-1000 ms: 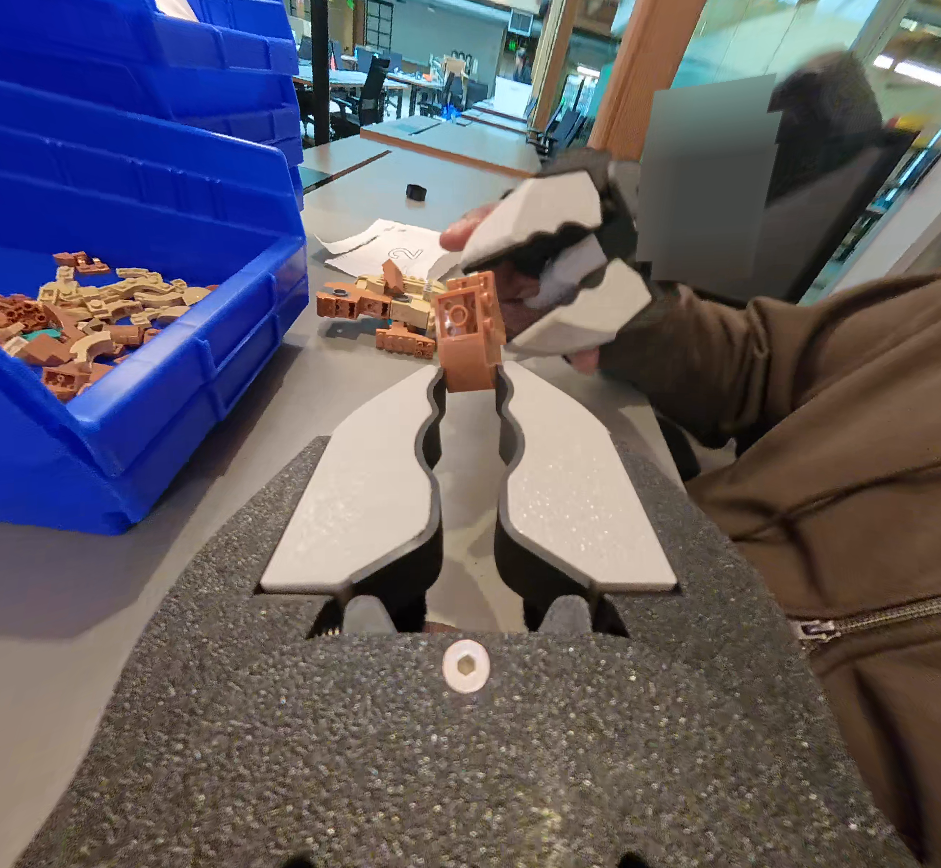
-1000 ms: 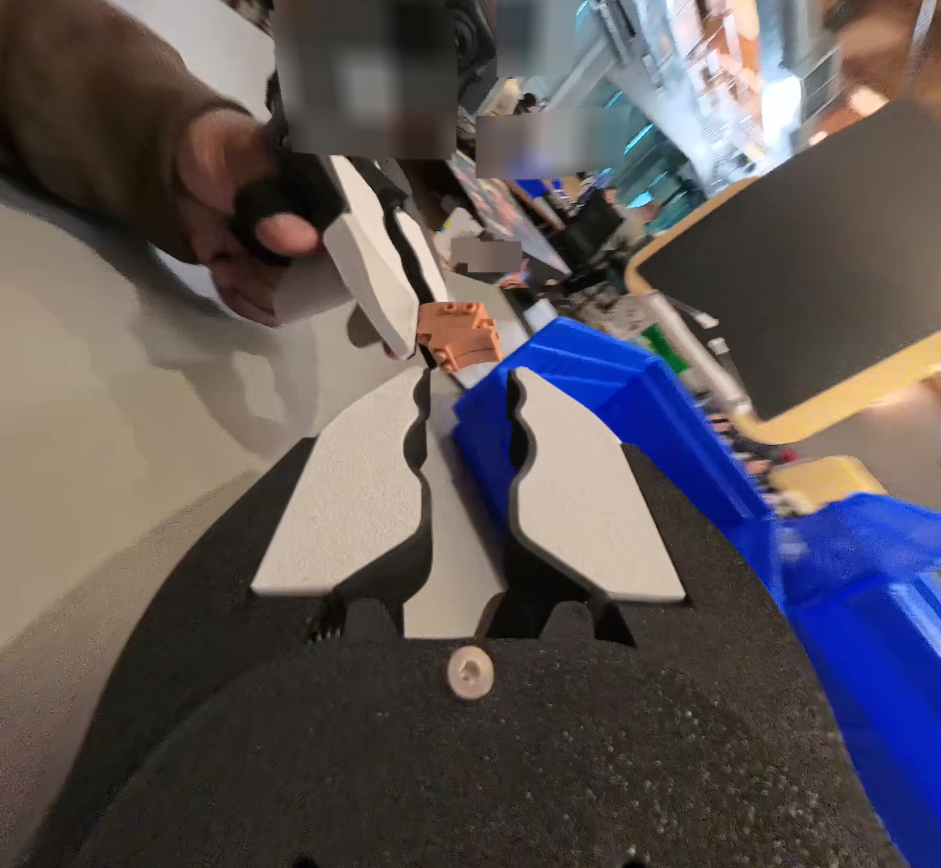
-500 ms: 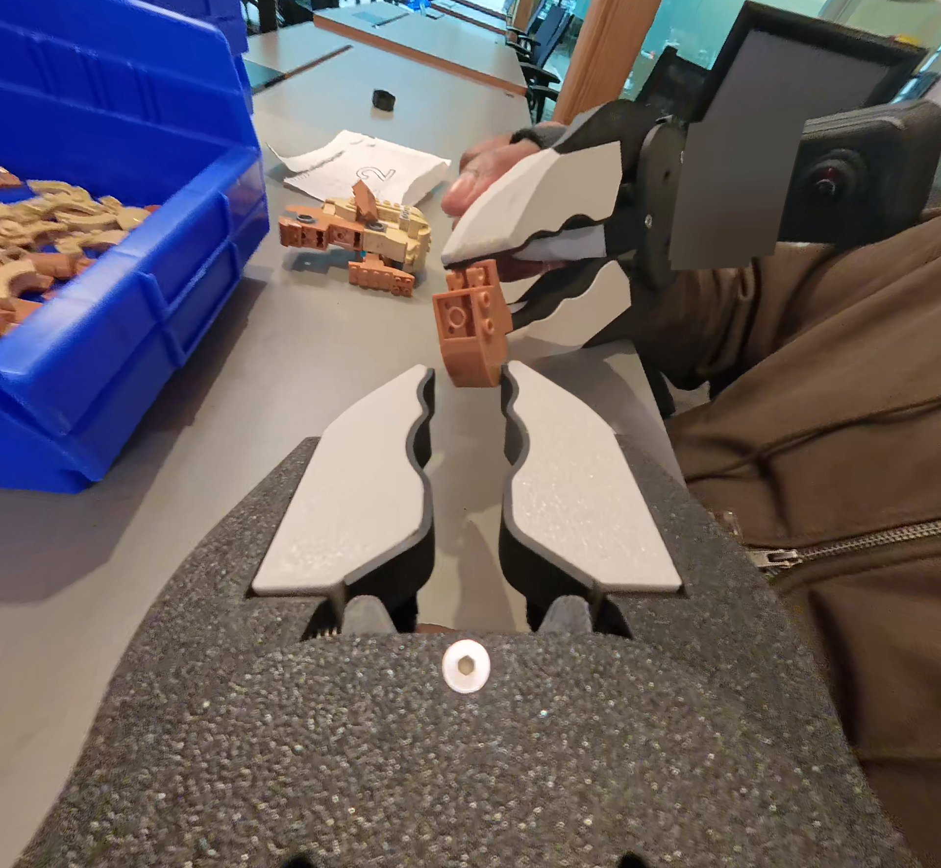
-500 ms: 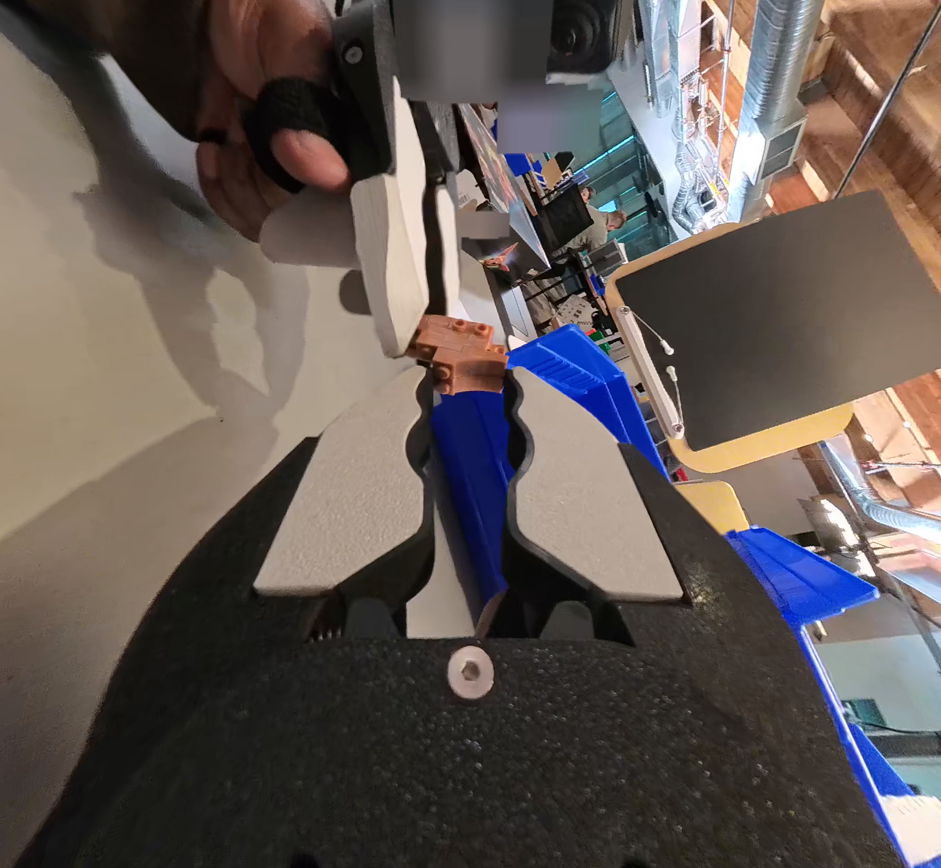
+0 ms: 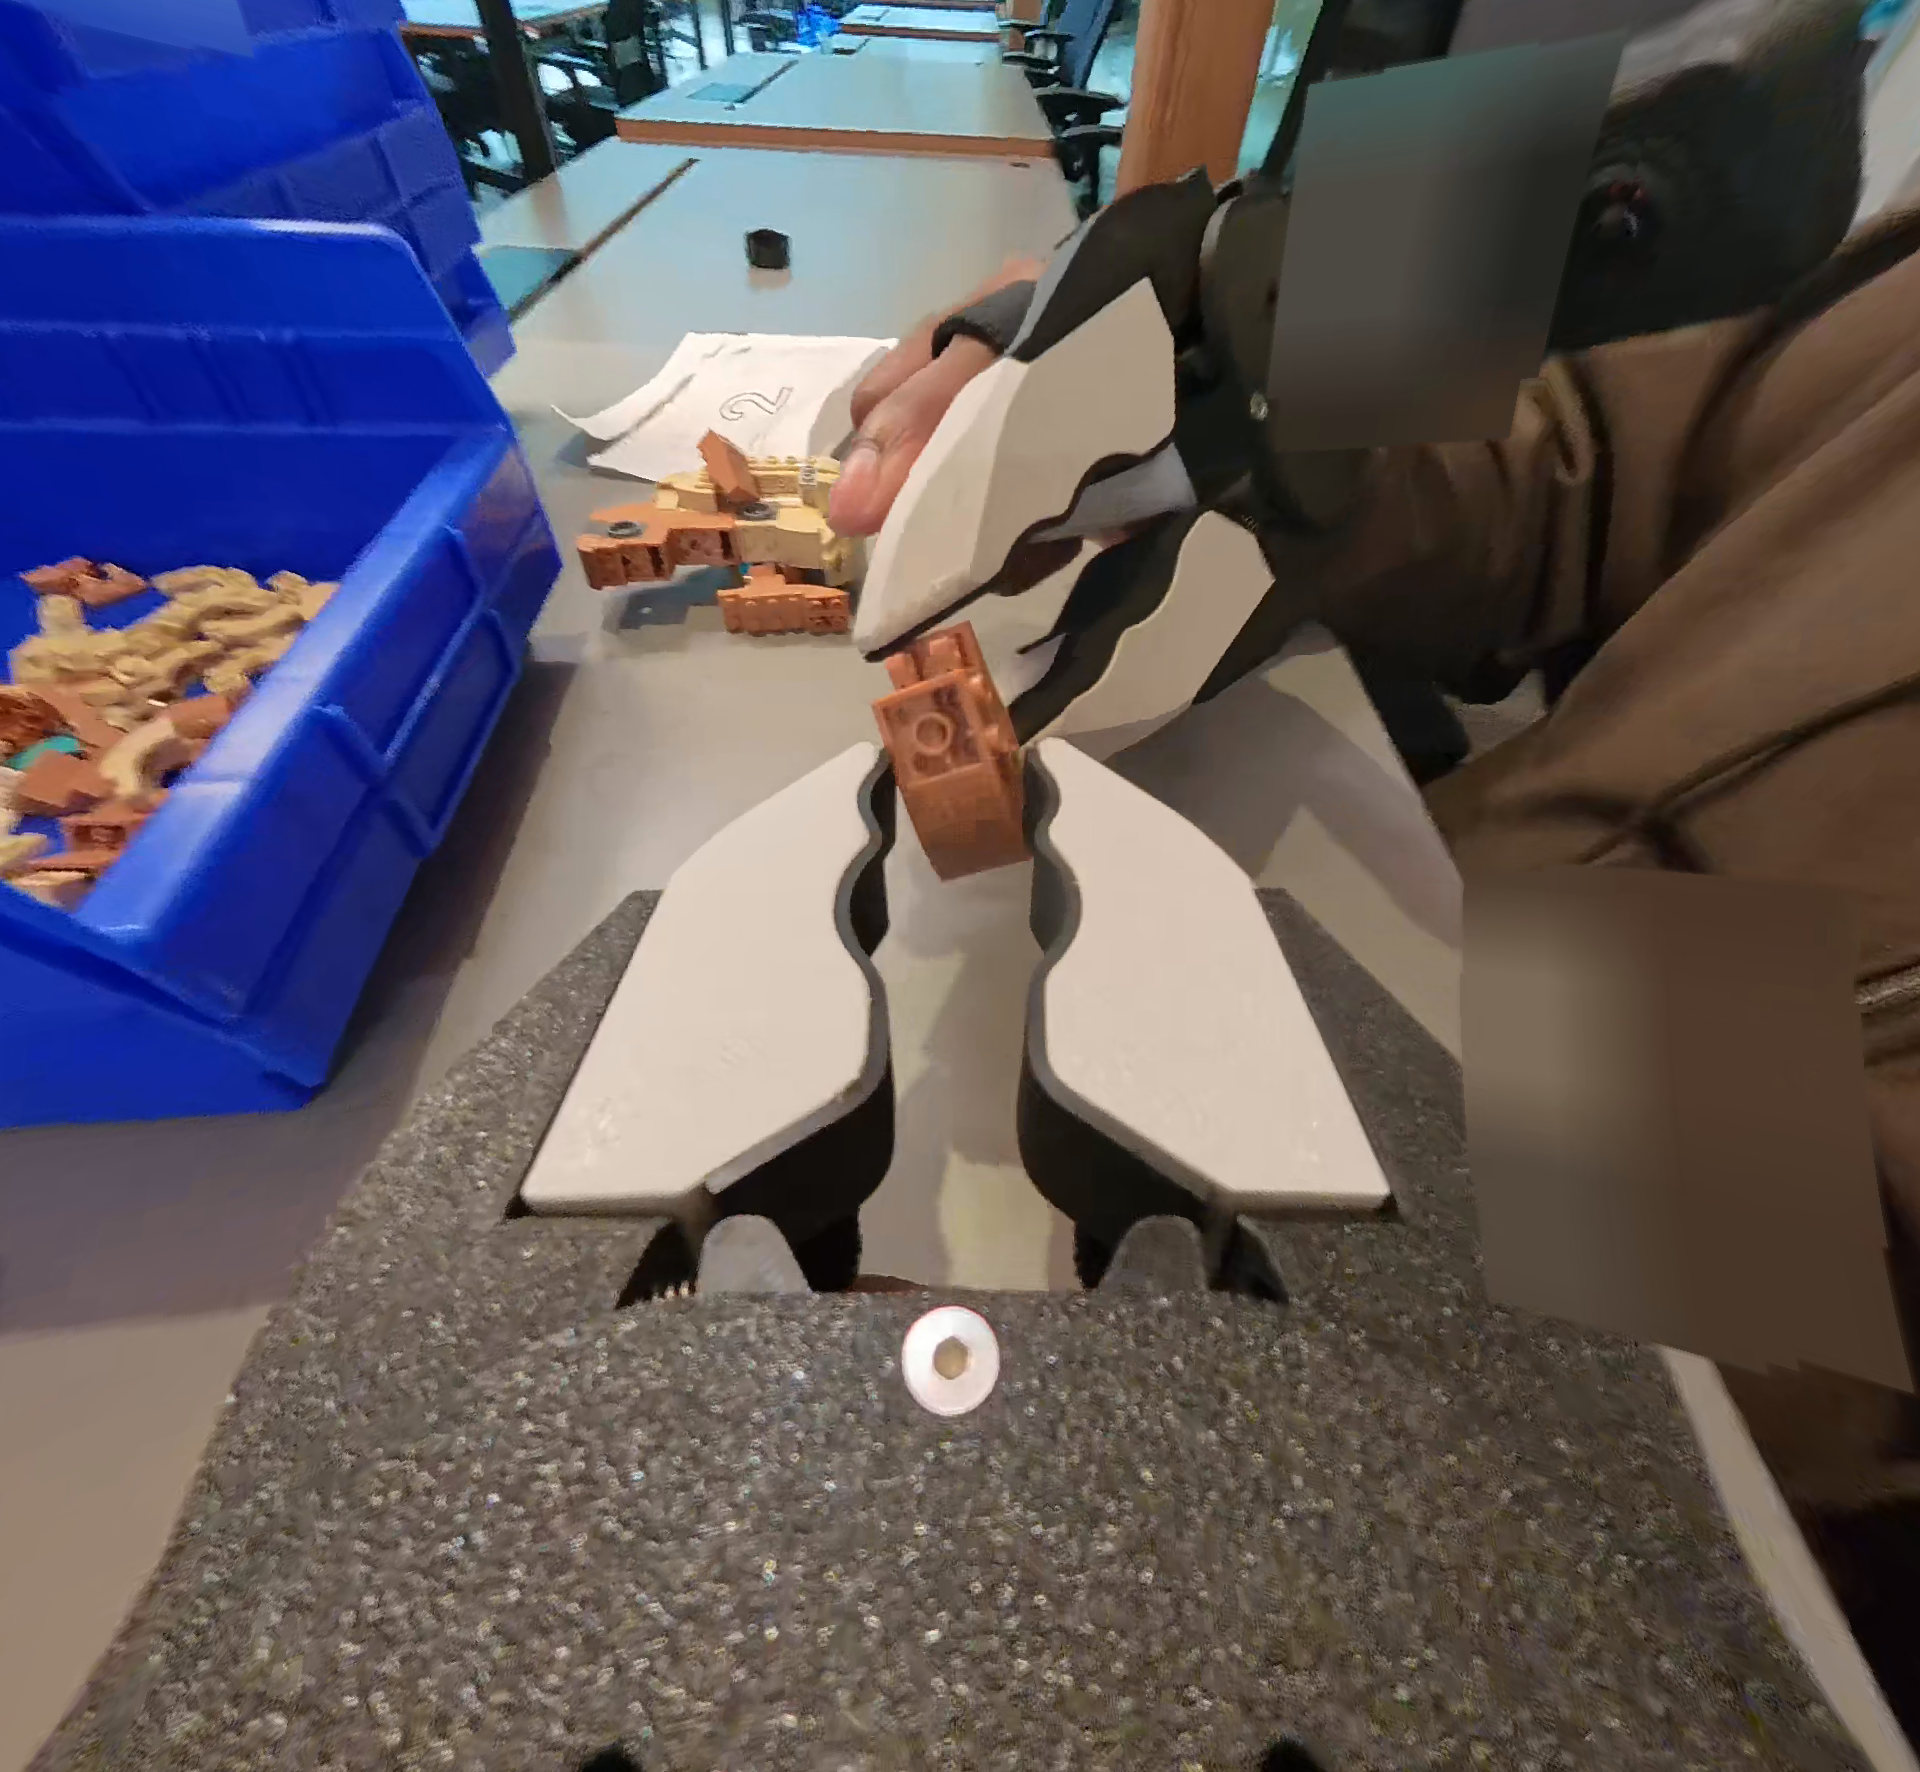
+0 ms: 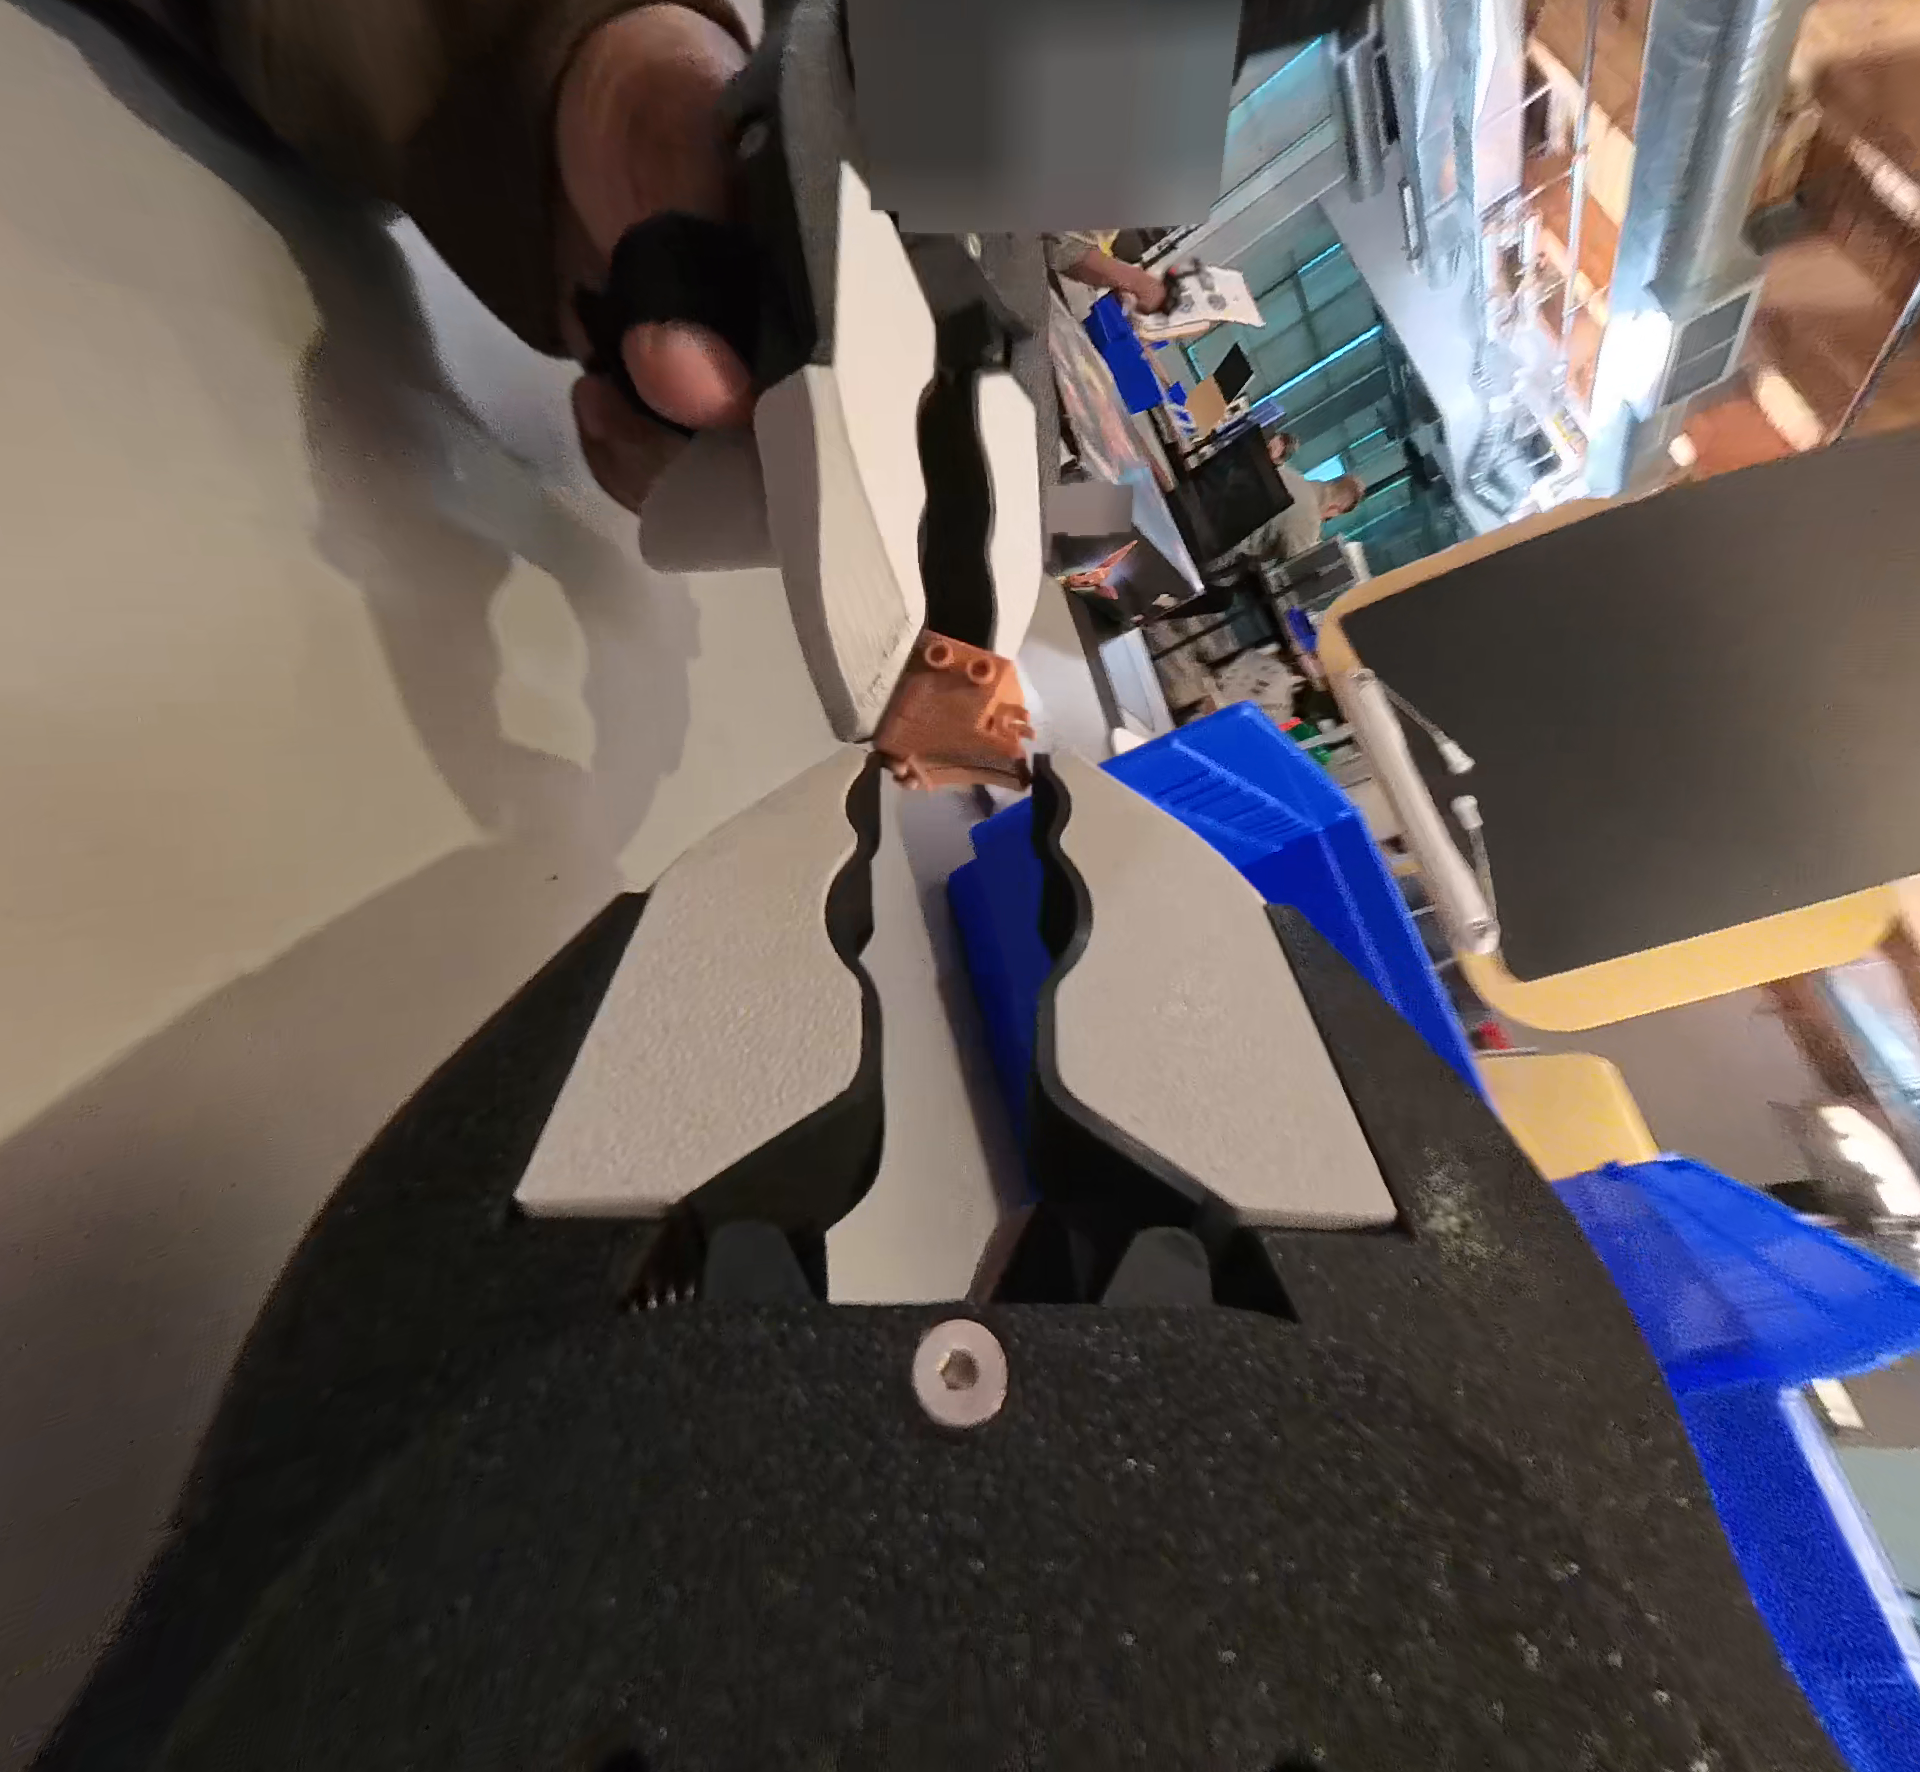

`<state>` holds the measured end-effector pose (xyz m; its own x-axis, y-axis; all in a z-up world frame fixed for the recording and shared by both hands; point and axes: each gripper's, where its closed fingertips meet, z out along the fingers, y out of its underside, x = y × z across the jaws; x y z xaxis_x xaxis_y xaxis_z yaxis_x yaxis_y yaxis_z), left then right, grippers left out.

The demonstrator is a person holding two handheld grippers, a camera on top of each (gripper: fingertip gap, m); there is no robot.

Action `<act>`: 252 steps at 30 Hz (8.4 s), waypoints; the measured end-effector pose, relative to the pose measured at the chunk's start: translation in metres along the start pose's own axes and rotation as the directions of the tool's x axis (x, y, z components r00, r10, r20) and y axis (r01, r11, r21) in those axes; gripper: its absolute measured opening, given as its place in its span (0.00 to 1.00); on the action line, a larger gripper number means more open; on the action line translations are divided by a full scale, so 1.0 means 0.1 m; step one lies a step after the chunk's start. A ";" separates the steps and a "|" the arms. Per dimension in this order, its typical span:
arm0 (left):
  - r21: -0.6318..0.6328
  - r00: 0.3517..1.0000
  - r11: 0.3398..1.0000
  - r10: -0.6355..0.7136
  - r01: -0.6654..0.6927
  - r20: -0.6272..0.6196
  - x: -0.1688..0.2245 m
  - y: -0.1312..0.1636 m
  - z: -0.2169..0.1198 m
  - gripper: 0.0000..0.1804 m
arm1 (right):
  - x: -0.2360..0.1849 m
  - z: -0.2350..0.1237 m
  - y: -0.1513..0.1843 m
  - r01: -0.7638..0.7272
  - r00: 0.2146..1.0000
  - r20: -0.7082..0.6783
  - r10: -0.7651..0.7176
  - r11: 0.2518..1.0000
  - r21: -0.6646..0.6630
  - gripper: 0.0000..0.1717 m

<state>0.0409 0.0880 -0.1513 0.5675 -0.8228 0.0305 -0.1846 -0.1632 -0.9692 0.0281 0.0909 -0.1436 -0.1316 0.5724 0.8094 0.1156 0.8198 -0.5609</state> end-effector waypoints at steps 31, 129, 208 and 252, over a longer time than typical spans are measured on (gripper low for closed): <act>-0.195 0.776 0.792 0.608 -0.578 0.169 0.01 0.06 0.02 0.10 | -0.14 -0.13 -0.03 -0.545 0.791 0.323 0.519 0.838 -0.013 0.13; 0.217 0.947 0.925 -0.320 0.312 0.001 -0.38 -0.13 -0.24 0.10 | 0.29 0.47 0.14 0.252 0.965 -0.036 -0.258 0.960 -0.119 0.18; -0.131 0.622 0.847 0.475 -0.516 0.623 -0.49 -0.48 -0.42 0.15 | 1.03 0.07 -0.17 0.211 0.738 -0.613 -0.281 0.960 -0.186 0.16; -0.097 0.663 0.994 0.102 -0.045 0.742 -1.72 -0.42 -0.30 0.24 | 0.88 0.23 0.04 0.201 0.795 -0.519 -0.313 0.944 -0.262 0.16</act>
<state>-0.0728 0.2196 -0.1087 0.9525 -0.1583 -0.2603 -0.2868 -0.1781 -0.9413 -0.0059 0.1450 -0.0782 0.3704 0.1881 0.9096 0.3406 0.8836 -0.3213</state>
